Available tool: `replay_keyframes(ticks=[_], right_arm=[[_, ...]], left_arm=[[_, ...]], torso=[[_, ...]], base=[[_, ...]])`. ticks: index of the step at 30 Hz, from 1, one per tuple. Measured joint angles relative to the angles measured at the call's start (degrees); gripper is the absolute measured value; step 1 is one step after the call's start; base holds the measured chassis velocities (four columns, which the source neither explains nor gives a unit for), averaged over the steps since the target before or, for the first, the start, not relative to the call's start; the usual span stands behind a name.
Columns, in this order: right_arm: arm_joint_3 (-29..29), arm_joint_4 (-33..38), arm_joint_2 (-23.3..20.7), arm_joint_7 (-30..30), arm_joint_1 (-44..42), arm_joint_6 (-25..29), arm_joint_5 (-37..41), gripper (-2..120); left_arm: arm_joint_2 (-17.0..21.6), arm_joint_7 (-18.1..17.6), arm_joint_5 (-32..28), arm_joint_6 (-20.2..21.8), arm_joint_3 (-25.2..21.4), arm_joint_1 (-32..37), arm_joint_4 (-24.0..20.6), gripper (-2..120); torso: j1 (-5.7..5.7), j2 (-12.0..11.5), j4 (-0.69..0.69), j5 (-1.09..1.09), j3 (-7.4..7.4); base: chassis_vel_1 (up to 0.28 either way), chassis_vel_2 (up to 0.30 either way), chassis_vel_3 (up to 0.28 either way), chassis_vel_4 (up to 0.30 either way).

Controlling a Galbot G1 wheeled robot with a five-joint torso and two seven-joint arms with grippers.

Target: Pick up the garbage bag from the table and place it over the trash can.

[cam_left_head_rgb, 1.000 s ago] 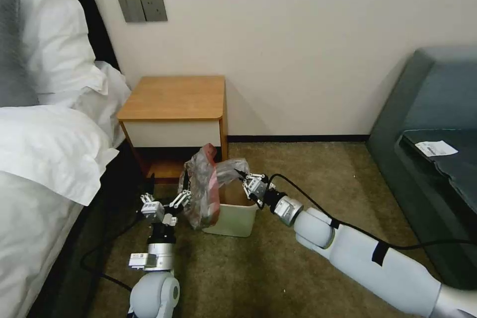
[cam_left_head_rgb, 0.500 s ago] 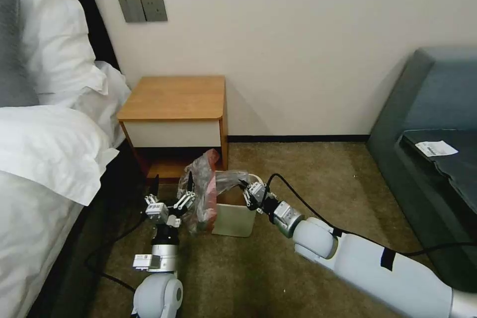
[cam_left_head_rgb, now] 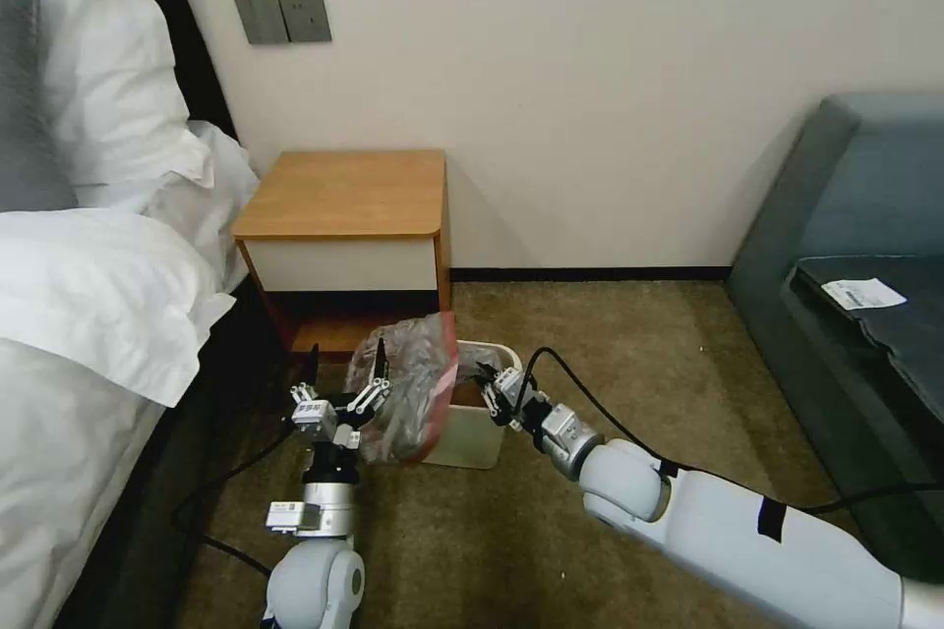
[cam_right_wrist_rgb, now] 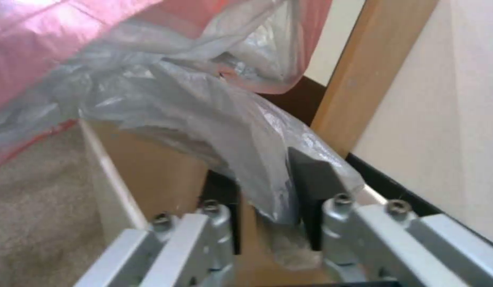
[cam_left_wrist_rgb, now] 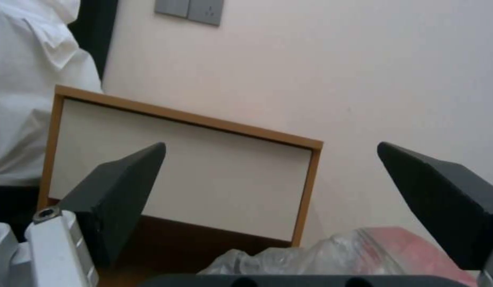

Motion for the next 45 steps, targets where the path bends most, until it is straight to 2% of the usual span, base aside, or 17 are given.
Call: replay_keyframes(ticks=[1,5,7,10,11,14,16,18,20,22,25,37,39,40,43,45], right_arm=[[0.0,0.0,0.0,0.0,0.0,0.0,0.0,27],[0.01,-0.01,0.1,-0.05,-0.14,-0.02,-0.05,45],[0.04,-0.01,0.1,-0.06,-0.13,-0.02,-0.08,48],[0.27,0.14,-0.12,-0.06,-0.12,0.0,-0.22,62],[0.27,0.14,-0.12,-0.06,-0.12,0.0,-0.22,62],[0.65,0.84,-0.69,-0.16,-0.41,0.11,-0.31,76],[0.7,1.05,-0.91,-0.3,-0.48,0.15,-0.23,80],[0.77,1.14,-1.3,-1.29,-0.35,0.73,1.31,92],[0.82,1.14,-1.31,-1.62,-0.27,0.92,1.86,93],[1.5,1.25,-1.29,-2.93,0.98,0.7,6.76,103],[1.45,1.66,-1.68,-3.49,2.74,-1.4,10.09,109],[1.09,2.83,-3.42,-6.79,7.18,-10.47,17.45,114],[1.58,3.7,-4.05,-7.61,8.23,-14.09,21.81,112],[1.58,3.7,-4.05,-7.61,8.23,-14.09,21.81,112],[2.02,6.57,-6.64,-9.42,10.29,-19.84,28.84,106],[2.04,7.21,-7.43,-10.15,10.87,-21.0,29.84,103]], left_arm=[[0.0,0.0,0.0,0.0,0.0,0.0,0.0,99],[-0.02,0.0,-0.01,0.0,-0.05,-0.01,-0.1,99],[-0.03,-0.01,-0.01,0.0,-0.06,0.01,-0.13,99],[-0.12,0.0,-0.01,0.0,-0.06,0.06,-0.17,99],[-0.12,0.0,-0.01,0.0,-0.06,0.06,-0.17,99],[-0.19,-0.01,-0.01,0.07,0.03,-0.03,-0.19,99],[-0.19,-0.04,-0.01,0.17,0.13,-0.06,-0.21,99],[-0.13,-0.5,-0.27,0.77,0.66,-0.07,-0.55,99],[-0.12,-0.59,-0.35,0.87,0.73,-0.06,-0.61,99],[-0.09,-0.81,-0.42,1.1,1.01,0.09,-0.68,99],[-0.14,-0.83,-0.39,1.11,1.03,0.3,-0.69,99],[-0.28,-0.84,-0.31,1.1,1.21,0.23,-0.68,99],[-0.2,-0.83,-0.28,1.1,1.31,0.32,-0.68,99],[-0.2,-0.83,-0.28,1.1,1.31,0.32,-0.68,99],[0.16,-0.83,-0.23,1.19,1.34,0.36,-0.67,99],[0.26,-0.83,-0.23,1.23,1.35,0.29,-0.6,99]], torso=[[0.0,0.0,0.0,0.0,0.0],[0.0,0.0,0.0,0.0,0.0],[0.0,0.0,0.0,0.0,0.0],[0.0,0.0,0.0,0.0,0.0],[0.0,0.0,0.0,0.0,0.0],[0.0,0.0,0.0,0.0,0.0],[0.0,0.0,0.0,0.0,0.0],[0.0,0.0,-0.01,0.0,0.0],[0.0,0.0,-0.01,0.0,0.0],[0.0,0.0,0.0,0.0,0.0],[0.0,0.0,0.01,0.0,0.0],[0.0,0.0,0.0,0.0,0.0],[0.0,0.0,0.0,0.01,0.0],[0.0,0.0,0.0,0.01,0.0],[0.0,0.0,0.0,0.0,0.0],[0.0,0.0,0.0,0.0,0.0]], base=[[0.0,0.0,0.0,0.0],[0.0,0.0,0.0,0.0],[0.0,0.0,0.0,0.0],[0.0,0.0,0.0,0.0],[0.0,0.0,0.0,0.0],[0.0,0.0,0.0,0.0],[0.0,0.0,0.0,0.0],[0.0,0.0,0.0,0.0],[0.0,0.0,0.0,0.0],[0.0,0.0,0.0,0.0],[0.0,0.0,0.0,0.0],[0.0,0.0,0.0,0.0],[0.0,0.0,0.0,0.0],[0.0,0.0,0.0,0.0],[0.0,0.0,0.0,0.0],[0.0,0.0,0.0,0.0]])
